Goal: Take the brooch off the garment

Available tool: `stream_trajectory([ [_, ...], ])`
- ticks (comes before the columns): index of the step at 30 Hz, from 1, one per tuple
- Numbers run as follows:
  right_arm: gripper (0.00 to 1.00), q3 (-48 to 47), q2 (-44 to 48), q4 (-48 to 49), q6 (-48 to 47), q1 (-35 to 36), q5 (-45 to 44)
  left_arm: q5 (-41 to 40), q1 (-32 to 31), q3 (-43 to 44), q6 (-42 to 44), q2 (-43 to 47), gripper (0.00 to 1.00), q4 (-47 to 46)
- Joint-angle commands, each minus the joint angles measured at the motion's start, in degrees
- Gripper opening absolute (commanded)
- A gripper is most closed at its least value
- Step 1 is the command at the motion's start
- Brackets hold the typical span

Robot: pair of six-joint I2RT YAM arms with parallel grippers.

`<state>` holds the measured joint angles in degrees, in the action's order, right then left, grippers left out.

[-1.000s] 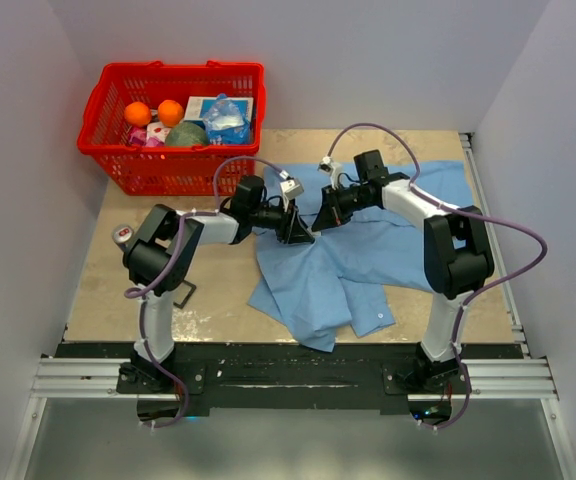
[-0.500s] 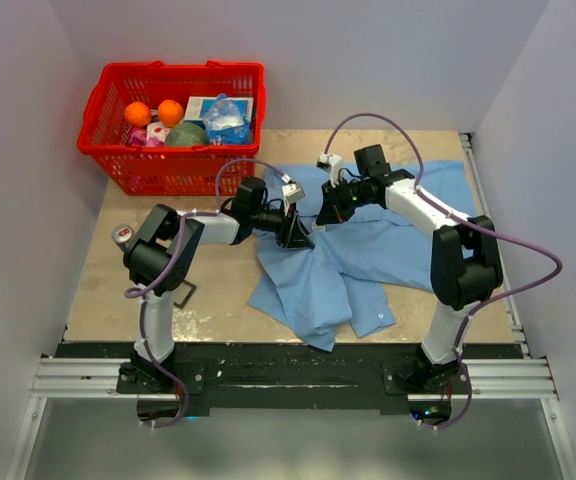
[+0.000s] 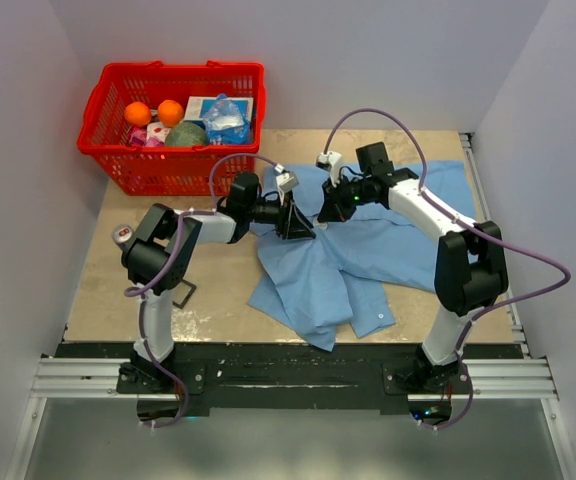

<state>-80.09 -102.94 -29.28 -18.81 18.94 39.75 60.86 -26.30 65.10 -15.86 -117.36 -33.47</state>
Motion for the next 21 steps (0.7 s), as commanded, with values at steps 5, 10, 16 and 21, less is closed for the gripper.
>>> stream_trajectory([
  [5, 0.00, -0.9, 3.2, -0.3, -1.8, 1.0, 2.1, -0.5, 0.6, 1.3, -1.8, 0.9, 0.48, -5.7],
  [10, 0.00, -1.0, 3.1, -0.4, -1.5, 1.3, 3.2, -1.0, 0.6, 2.5, -2.8, -0.9, 0.49, -7.8],
  [16, 0.00, -1.0, 2.8, -0.4, -0.9, 1.5, 3.9, -0.3, 0.6, 4.4, -5.6, -3.0, 0.47, -10.2],
  [21, 0.00, -1.0, 2.5, 0.3, 0.2, 1.5, 4.2, 0.2, 0.6, 4.9, -5.8, -3.8, 0.39, -10.1],
])
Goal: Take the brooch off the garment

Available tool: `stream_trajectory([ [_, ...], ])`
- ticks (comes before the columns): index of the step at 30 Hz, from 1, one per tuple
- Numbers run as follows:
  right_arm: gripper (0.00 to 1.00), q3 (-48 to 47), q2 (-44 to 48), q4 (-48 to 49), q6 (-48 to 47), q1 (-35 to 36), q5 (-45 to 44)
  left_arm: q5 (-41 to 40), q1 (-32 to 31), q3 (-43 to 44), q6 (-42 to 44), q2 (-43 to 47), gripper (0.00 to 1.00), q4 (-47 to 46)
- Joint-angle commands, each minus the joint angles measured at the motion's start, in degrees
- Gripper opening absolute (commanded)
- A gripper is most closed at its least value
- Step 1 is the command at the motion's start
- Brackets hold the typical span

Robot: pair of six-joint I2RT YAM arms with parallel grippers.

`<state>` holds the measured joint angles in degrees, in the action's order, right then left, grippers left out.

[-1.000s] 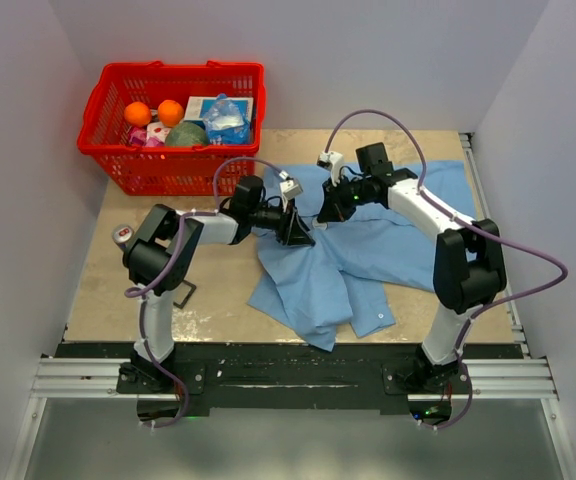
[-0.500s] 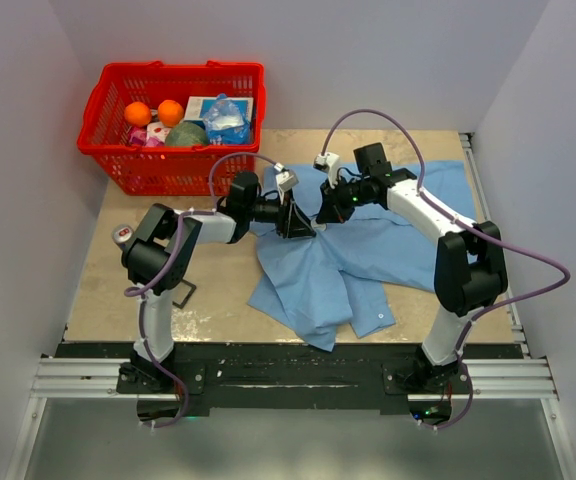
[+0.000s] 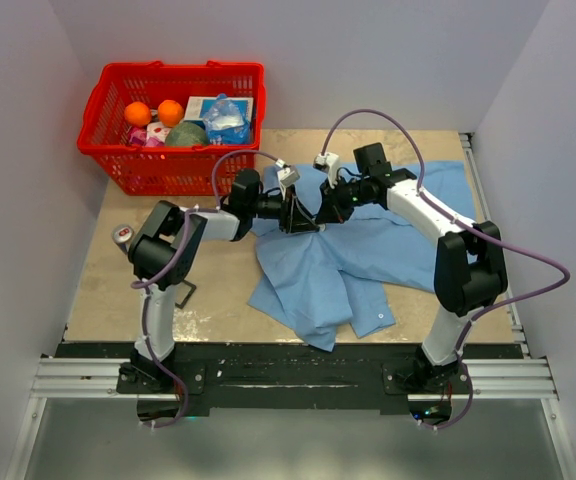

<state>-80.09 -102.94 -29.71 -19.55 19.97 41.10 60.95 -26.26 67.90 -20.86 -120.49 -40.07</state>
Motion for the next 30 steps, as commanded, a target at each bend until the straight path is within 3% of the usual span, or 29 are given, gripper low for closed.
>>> stream_trajectory([
  [1, 0.00, -0.9, 2.5, 0.8, 1.2, 0.7, 2.8, 0.1, 0.5, 2.1, -0.8, -0.7, 0.38, -3.5],
  [6, 0.00, -0.6, 2.0, 1.4, 3.7, 0.7, 4.2, -0.6, 0.5, 2.2, -2.1, -1.6, 0.19, -4.2],
  [12, 0.00, 0.5, 1.9, 3.0, 7.6, 0.7, 4.8, -2.2, 0.6, 2.6, -6.8, -3.2, 0.07, -7.4],
  [20, 0.00, 2.0, 1.2, 5.0, 12.9, 0.7, 4.5, -3.0, 0.5, 1.1, -12.6, -3.2, 0.06, -13.0],
  [30, 0.00, 3.4, 0.0, 7.1, 18.2, -0.5, 4.3, -1.7, 0.3, -0.4, -17.2, -3.8, 0.12, -20.0],
])
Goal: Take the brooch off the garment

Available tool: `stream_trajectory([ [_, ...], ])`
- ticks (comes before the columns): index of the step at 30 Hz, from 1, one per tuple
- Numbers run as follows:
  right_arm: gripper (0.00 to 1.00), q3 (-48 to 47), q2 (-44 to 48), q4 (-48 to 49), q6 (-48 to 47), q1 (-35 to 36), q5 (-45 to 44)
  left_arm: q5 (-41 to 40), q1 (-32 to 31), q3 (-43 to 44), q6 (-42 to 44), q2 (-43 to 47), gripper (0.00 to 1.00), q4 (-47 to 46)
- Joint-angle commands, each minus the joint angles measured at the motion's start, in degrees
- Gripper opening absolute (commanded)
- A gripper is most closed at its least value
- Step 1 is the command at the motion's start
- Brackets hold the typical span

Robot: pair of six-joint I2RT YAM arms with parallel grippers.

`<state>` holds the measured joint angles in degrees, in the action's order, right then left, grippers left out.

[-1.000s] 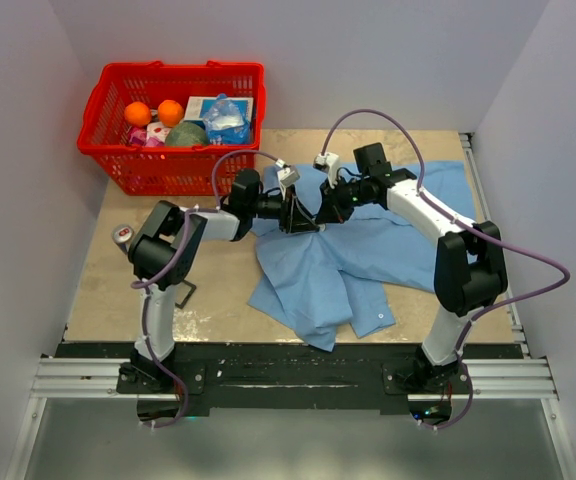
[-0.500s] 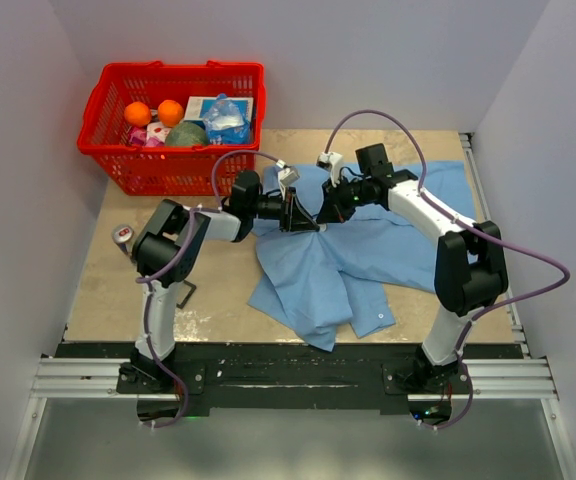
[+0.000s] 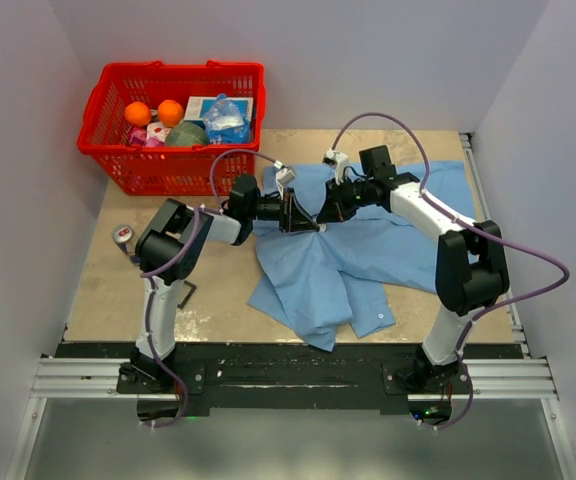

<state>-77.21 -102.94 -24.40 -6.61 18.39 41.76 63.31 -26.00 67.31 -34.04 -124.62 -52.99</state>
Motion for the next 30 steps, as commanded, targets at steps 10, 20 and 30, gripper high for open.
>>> stream_trajectory([
  [10, 0.00, 0.7, -1.0, 2.9, 8.1, -0.2, 4.7, -4.0, -0.1, -1.1, 0.0, 1.5, 0.20, -5.5],
  [20, 0.00, 3.8, 1.6, -0.2, 4.5, 0.9, 5.3, -10.7, -0.1, 0.0, -0.9, -0.1, 0.07, 1.2],
  [30, 0.00, 2.9, 1.8, -2.1, 0.2, 1.6, 0.6, -7.9, 0.2, -0.9, -9.1, -2.1, 0.06, -5.1],
])
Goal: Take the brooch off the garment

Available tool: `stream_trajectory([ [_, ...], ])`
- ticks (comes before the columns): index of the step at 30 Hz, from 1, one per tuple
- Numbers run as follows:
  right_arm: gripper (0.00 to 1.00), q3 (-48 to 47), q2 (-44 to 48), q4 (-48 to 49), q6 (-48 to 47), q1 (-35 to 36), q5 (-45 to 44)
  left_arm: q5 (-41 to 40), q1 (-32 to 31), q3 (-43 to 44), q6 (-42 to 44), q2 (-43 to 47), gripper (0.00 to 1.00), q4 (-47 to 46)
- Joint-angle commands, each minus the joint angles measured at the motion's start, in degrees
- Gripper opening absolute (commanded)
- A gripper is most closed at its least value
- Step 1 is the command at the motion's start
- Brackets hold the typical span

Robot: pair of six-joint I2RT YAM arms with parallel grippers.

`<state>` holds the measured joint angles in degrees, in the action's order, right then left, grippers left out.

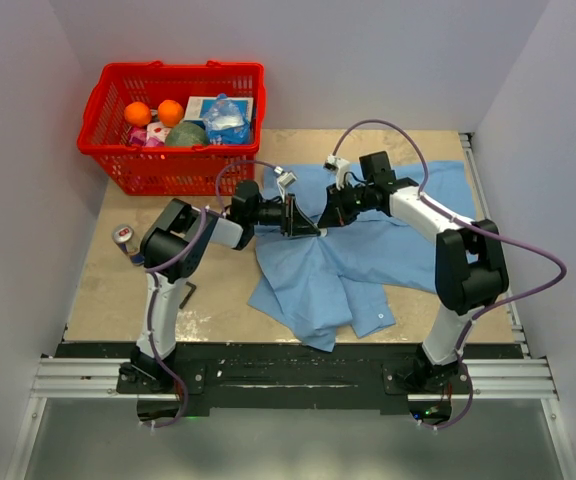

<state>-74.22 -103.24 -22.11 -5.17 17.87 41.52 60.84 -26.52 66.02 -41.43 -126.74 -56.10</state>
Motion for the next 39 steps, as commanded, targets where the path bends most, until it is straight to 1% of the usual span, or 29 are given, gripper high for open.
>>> stream_trajectory([
  [1, 0.00, -0.1, 2.2, -4.5, -1.3, 2.0, 0.9, -6.3, 0.9, 0.7, -0.5, 0.2, 0.04, 0.2],
  [2, 0.00, -0.2, 2.3, -4.7, -1.6, 2.1, 1.3, -6.9, 0.9, 1.0, 0.6, 0.2, 0.02, 4.5],
  [3, 0.00, -0.4, 2.4, -4.8, -2.6, 2.4, 1.6, -7.3, 0.9, 1.6, 1.9, 0.0, 0.01, 6.5],
  [5, 0.00, -1.5, 2.7, -5.4, -3.6, 3.1, 2.2, -7.2, 0.7, 2.3, 1.9, -0.8, 0.00, 8.3],
  [6, 0.00, -1.7, 2.7, -5.6, -3.9, 3.7, 2.7, -8.1, 0.6, 2.6, 3.9, -0.8, 0.00, 10.1],
  [8, 0.00, -2.2, 3.0, -5.5, -3.6, 3.8, 3.7, -11.0, 0.1, 3.1, 5.5, -1.0, 0.00, 14.2],
  [10, 0.00, -2.4, 3.5, -5.9, -4.3, 4.5, 3.0, -13.5, 0.0, 3.4, 5.1, -1.3, 0.00, 16.4],
  [13, 0.00, -2.6, 4.1, -7.8, -6.6, 4.9, 0.4, -12.2, 0.1, 1.6, 0.7, -1.3, 0.04, 10.8],
  [14, 0.00, -2.3, 4.7, -7.9, -7.2, 5.1, -0.9, -11.5, 0.2, -0.2, -1.4, -1.4, 0.06, 5.5],
  [15, 0.00, -2.2, 4.9, -8.0, -7.4, 5.1, -1.2, -10.1, 0.3, -1.3, -6.7, -1.6, 0.09, 0.3],
  [16, 0.00, -1.8, 4.9, -8.5, -7.4, 5.1, -1.2, -7.7, 0.4, -2.3, -8.6, -1.8, 0.12, -4.4],
  [17, 0.00, -1.6, 5.1, -8.5, -7.5, 5.1, -1.3, -7.3, 0.4, -3.2, -9.4, -1.8, 0.13, -6.8],
  [19, 0.00, -1.5, 5.2, -8.6, -8.2, 5.1, -2.2, -7.4, 0.9, -3.6, -8.6, -1.0, 0.13, -5.2],
  [20, 0.00, -1.6, 5.2, -8.5, -8.4, 5.1, -2.7, -7.7, 1.0, -4.1, -8.0, -0.6, 0.12, -3.2],
  [21, 0.00, -1.6, 5.3, -8.5, -8.4, 5.2, -2.2, -8.3, 1.1, -3.9, -5.4, -0.4, 0.11, -0.9],
  [22, 0.00, -1.9, 5.4, -8.5, -8.4, 5.2, -2.2, -10.5, 1.1, -3.4, -3.5, 0.0, 0.09, 3.0],
  [23, 0.00, -1.9, 5.6, -8.4, -8.4, 5.3, -2.2, -11.8, 1.1, -2.0, -1.9, 0.0, 0.07, 10.6],
  [24, 0.00, -2.0, 5.7, -8.3, -8.3, 5.5, -2.1, -12.8, 0.9, -1.9, 0.0, -0.1, 0.06, 12.4],
  [25, 0.00, -2.2, 5.8, -8.3, -8.2, 5.7, -1.4, -15.7, 0.8, -1.6, 0.3, -0.3, 0.05, 15.2],
  [27, 0.00, -1.9, 6.1, -8.2, -7.4, 6.3, -1.3, -17.5, -0.2, -0.9, 1.3, -0.9, 0.04, 16.4],
  [28, 0.00, -1.2, 6.5, -7.8, -6.9, 6.5, -1.2, -20.9, -0.6, -0.1, 1.8, -1.5, 0.03, 20.9],
  [30, 0.00, -0.2, 6.8, -7.2, -4.6, 6.7, -1.3, -24.2, -1.9, 1.6, 1.8, -1.9, 0.03, 23.6],
  [31, 0.00, 1.0, 7.2, -6.6, -3.7, 6.7, -1.7, -28.0, -2.4, 1.9, 1.9, -1.8, 0.03, 26.2],
  [33, 0.00, 2.0, 7.4, -6.4, -2.9, 6.7, -2.5, -30.0, -3.0, 1.6, 1.8, -1.2, 0.04, 26.4],
  [34, 0.00, 2.3, 7.4, -6.3, -2.9, 6.7, -3.0, -32.3, -3.2, 1.0, 1.6, -0.2, 0.04, 26.6],
  [36, 0.00, 2.4, 7.4, -6.4, -3.1, 6.7, -4.9, -30.6, -2.7, -1.6, -0.5, 0.9, 0.07, 22.5],
  [37, 0.00, 2.0, 7.3, -6.5, -3.1, 6.7, -6.3, -27.1, -2.4, -2.9, -1.6, 1.7, 0.07, 16.3],
  [39, 0.00, 1.4, 7.2, -6.8, -3.6, 6.7, -10.7, -25.7, -0.8, -6.4, -5.0, 3.2, 0.10, 12.4],
])
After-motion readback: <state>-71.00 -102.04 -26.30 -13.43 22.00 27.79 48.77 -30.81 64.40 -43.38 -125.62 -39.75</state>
